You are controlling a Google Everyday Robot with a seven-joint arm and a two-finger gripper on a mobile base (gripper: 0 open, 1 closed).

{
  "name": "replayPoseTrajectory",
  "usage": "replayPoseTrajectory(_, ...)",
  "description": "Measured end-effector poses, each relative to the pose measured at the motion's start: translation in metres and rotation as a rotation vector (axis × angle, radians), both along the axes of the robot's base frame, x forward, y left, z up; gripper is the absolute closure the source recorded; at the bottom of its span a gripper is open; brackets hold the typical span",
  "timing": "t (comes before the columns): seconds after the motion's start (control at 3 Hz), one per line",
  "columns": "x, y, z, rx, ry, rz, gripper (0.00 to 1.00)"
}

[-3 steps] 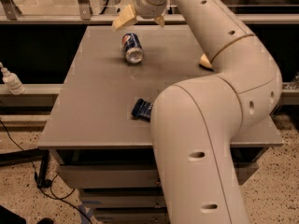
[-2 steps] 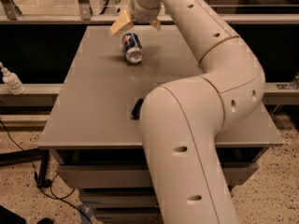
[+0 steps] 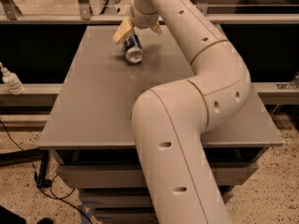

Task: Place pepsi can upright

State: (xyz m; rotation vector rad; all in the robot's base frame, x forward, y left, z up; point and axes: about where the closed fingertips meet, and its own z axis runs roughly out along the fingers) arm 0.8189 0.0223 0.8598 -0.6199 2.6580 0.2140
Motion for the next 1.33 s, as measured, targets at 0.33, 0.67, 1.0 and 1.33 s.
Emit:
replayPoseTrajectory(0.33, -0.004, 0.007, -0.005, -0.019, 0.019, 0.041, 0.00)
replayPoseTrajectory(0.67, -0.005, 0.017, -0.005, -0.032, 0.020, 0.068, 0.15)
replayPoseTrajectory(1.0, -0.004, 0.027, -0.006, -0.057, 0.017, 0.093, 0.39)
replayPoseTrajectory(1.33, -0.004, 0.034, -0.007, -0.081, 0.013, 0.107, 0.62)
